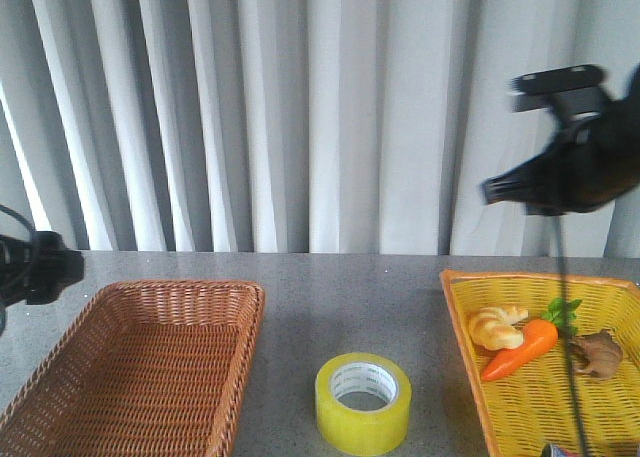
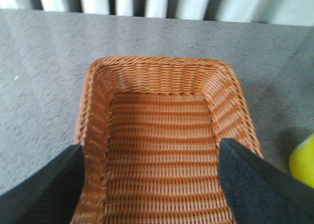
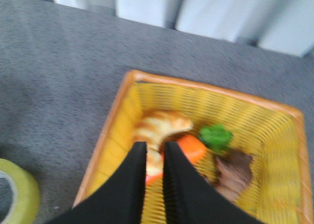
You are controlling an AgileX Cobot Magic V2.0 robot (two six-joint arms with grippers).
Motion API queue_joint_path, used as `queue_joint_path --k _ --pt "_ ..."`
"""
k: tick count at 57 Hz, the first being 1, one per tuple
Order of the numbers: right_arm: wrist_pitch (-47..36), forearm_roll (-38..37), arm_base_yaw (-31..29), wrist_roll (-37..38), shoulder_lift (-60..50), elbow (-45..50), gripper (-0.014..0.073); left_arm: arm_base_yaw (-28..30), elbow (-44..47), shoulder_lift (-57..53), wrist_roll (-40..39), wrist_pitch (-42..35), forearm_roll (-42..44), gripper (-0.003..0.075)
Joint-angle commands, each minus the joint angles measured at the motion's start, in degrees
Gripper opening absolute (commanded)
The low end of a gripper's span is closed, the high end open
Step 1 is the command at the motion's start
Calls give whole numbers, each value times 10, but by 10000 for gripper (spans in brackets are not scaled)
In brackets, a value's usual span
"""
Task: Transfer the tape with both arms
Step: 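Reach the left gripper over to the tape roll on the table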
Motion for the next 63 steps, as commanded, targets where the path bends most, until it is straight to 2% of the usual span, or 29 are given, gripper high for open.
queue_joint_path --k 1,9,18,32,46,54,63 --pt "-26 52 -61 -29 -49 4 -13 -30 -17 -13 21 -61 -5 534" --pt "-69 112 -131 -41 -81 80 -8 -71 -18 -10 24 -112 -7 534" --pt "-64 117 -169 -39 -86 141 -8 -120 -58 34 50 -129 -15 534" --pt "-61 106 -169 -39 -86 183 -7 -199 -217 189 53 -11 -15 534" --pt "-60 105 -169 -39 -86 183 -7 -243 -387 339 52 115 -21 534" --pt "-60 105 -169 -39 -86 183 -7 -255 -449 401 35 143 -21 534" --pt "-60 105 -169 -40 -86 183 -7 -260 -478 448 11 145 -31 534"
